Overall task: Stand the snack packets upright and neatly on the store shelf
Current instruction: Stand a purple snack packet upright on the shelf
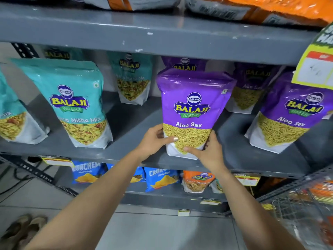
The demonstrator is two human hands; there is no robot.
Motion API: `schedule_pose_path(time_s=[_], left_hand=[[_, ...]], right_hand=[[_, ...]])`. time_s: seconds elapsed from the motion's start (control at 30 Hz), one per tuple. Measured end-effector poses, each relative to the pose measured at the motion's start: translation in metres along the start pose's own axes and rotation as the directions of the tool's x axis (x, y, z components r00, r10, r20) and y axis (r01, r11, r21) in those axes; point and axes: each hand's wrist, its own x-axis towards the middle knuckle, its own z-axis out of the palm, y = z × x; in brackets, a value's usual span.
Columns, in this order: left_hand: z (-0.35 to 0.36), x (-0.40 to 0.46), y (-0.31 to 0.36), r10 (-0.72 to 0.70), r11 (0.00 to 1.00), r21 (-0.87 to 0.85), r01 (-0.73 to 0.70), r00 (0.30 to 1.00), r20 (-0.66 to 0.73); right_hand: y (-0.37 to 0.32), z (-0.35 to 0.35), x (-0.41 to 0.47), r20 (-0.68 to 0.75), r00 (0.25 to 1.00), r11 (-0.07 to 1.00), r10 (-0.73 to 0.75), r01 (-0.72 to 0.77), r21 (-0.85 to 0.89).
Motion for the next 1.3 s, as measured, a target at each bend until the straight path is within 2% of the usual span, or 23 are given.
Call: schedule_pose_path(time_s=[0.07, 0.13, 0.27, 0.43, 0.5, 0.6, 0.67, 0.73, 0.83, 0.97, 1.1, 1.17, 1.2, 1.3], left_hand=[[-0.011, -0.001, 0.007, -0.024, 1.0, 0.017, 0.023, 0.998, 0.053], [-0.021, 0.0, 0.021, -0.017, 0.999, -0.036, 0.02, 0.997, 0.079], [-0.032, 0.009, 0.07, 0.106, 0.949, -0.281, -0.14, 0.985, -0.133], [-0.034, 0.027, 0.12, 0.185, 0.882, -0.349, -0.317, 0.913, -0.363], [-0.036, 0.029, 0.121, 0.181, 0.875, -0.352, -0.331, 0.9, -0.395], [-0.04, 0.025, 0.105, 0.174, 0.875, -0.369, -0.314, 0.915, -0.365], [-0.037, 0.016, 0.079, 0.124, 0.92, -0.323, -0.22, 0.948, -0.293], [-0.031, 0.004, 0.047, 0.018, 0.976, -0.209, -0.054, 0.985, -0.173], [-0.018, -0.008, 0.012, -0.062, 0.996, -0.071, 0.054, 0.991, -0.118], [-0.01, -0.011, 0.003, -0.031, 0.999, -0.043, 0.021, 0.972, -0.233], [-0.009, -0.012, 0.004, -0.009, 0.999, -0.037, 0.0, 0.971, -0.241], [-0.006, -0.016, 0.003, 0.011, 0.999, -0.037, -0.023, 0.951, -0.309], [-0.003, -0.018, 0.002, 0.023, 0.999, -0.032, -0.038, 0.925, -0.38], [0.011, -0.027, 0.004, 0.138, 0.99, 0.066, -0.123, 0.798, -0.587]], right_hand=[[-0.009, 0.002, -0.002, 0.084, 0.996, 1.0, 0.007, -0.01, 0.028], [-0.021, -0.008, 0.003, 0.182, 0.982, 0.982, 0.047, -0.078, 0.172], [-0.068, -0.04, 0.026, 0.167, 0.986, 0.887, -0.012, -0.066, 0.457], [-0.12, -0.042, 0.053, 0.038, 0.999, 0.817, -0.039, 0.01, 0.576], [-0.124, -0.038, 0.054, 0.028, 0.999, 0.819, -0.035, 0.013, 0.574], [-0.108, -0.034, 0.048, 0.086, 0.994, 0.839, -0.069, 0.011, 0.544], [-0.083, -0.028, 0.041, 0.192, 0.98, 0.9, -0.053, -0.036, 0.434], [-0.053, -0.02, 0.033, 0.302, 0.953, 0.948, 0.011, -0.105, 0.3], [-0.027, -0.007, 0.029, 0.333, 0.939, 0.942, 0.091, -0.189, 0.276], [-0.026, -0.002, 0.033, 0.34, 0.936, 0.929, 0.089, -0.201, 0.31], [-0.023, -0.003, 0.033, 0.361, 0.929, 0.938, 0.079, -0.192, 0.29], [-0.017, -0.007, 0.031, 0.365, 0.928, 0.937, 0.069, -0.185, 0.295], [-0.013, -0.013, 0.029, 0.325, 0.943, 0.934, 0.078, -0.184, 0.308], [0.005, -0.046, 0.013, 0.078, 0.989, 0.935, 0.125, -0.143, 0.323]])
